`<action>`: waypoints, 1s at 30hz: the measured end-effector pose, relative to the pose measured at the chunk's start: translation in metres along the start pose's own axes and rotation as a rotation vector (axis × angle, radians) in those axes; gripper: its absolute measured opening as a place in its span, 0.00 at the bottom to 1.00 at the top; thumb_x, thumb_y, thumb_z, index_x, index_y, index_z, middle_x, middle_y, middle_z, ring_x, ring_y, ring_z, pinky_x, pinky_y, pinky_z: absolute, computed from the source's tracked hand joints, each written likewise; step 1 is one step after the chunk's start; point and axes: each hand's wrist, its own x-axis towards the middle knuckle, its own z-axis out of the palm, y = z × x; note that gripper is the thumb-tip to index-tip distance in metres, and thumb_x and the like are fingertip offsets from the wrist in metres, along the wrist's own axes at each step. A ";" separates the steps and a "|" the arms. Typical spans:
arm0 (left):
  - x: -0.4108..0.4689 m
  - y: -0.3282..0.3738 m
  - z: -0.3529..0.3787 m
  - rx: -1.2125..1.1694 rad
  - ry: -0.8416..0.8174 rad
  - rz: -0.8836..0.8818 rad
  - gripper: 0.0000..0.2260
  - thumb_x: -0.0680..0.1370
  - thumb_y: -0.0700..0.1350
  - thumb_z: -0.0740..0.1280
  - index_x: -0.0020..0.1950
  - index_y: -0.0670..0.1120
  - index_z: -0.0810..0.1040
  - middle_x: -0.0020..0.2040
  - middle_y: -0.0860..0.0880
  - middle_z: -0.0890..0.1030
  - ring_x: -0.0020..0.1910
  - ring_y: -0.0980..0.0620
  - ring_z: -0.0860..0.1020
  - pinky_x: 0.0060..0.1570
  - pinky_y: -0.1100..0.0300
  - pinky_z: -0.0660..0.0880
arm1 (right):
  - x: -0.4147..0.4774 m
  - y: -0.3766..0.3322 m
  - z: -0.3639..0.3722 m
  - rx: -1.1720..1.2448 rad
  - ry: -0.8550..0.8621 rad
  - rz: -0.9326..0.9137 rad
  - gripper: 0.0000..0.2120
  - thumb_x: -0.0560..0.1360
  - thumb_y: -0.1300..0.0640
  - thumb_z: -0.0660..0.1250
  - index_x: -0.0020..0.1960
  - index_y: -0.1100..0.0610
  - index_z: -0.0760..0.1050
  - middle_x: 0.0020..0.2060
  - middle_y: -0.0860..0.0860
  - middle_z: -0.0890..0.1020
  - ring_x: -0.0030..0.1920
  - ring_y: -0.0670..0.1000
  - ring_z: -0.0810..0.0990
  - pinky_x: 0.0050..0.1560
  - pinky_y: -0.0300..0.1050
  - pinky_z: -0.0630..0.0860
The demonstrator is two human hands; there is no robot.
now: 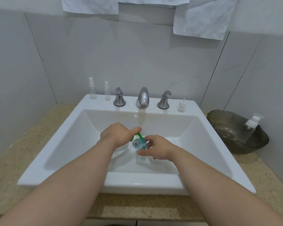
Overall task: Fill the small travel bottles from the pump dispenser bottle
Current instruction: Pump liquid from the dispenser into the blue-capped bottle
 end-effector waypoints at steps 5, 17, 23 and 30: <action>0.000 0.002 0.002 0.009 -0.001 0.003 0.30 0.71 0.74 0.62 0.40 0.47 0.85 0.39 0.50 0.83 0.40 0.49 0.81 0.39 0.56 0.72 | 0.000 0.000 0.000 -0.017 -0.005 0.001 0.18 0.73 0.47 0.78 0.61 0.50 0.79 0.45 0.49 0.78 0.34 0.47 0.74 0.38 0.40 0.75; -0.002 0.006 -0.001 0.002 0.023 -0.005 0.24 0.72 0.67 0.64 0.32 0.47 0.77 0.34 0.50 0.79 0.37 0.48 0.78 0.37 0.57 0.70 | 0.002 0.001 0.002 -0.052 0.007 -0.012 0.18 0.72 0.45 0.78 0.58 0.52 0.81 0.40 0.47 0.77 0.35 0.46 0.74 0.41 0.42 0.72; -0.005 0.007 -0.001 0.021 0.035 -0.002 0.23 0.73 0.65 0.64 0.32 0.46 0.74 0.32 0.50 0.77 0.34 0.48 0.76 0.35 0.58 0.68 | 0.000 0.001 0.002 -0.067 -0.001 -0.011 0.18 0.73 0.45 0.78 0.58 0.51 0.81 0.41 0.47 0.78 0.34 0.45 0.74 0.41 0.40 0.72; -0.007 0.009 -0.002 0.029 0.032 0.022 0.21 0.74 0.61 0.66 0.32 0.45 0.75 0.31 0.50 0.75 0.32 0.48 0.74 0.34 0.58 0.68 | -0.003 -0.004 0.000 -0.090 -0.023 -0.014 0.13 0.74 0.46 0.77 0.56 0.46 0.78 0.38 0.45 0.76 0.35 0.44 0.74 0.38 0.37 0.68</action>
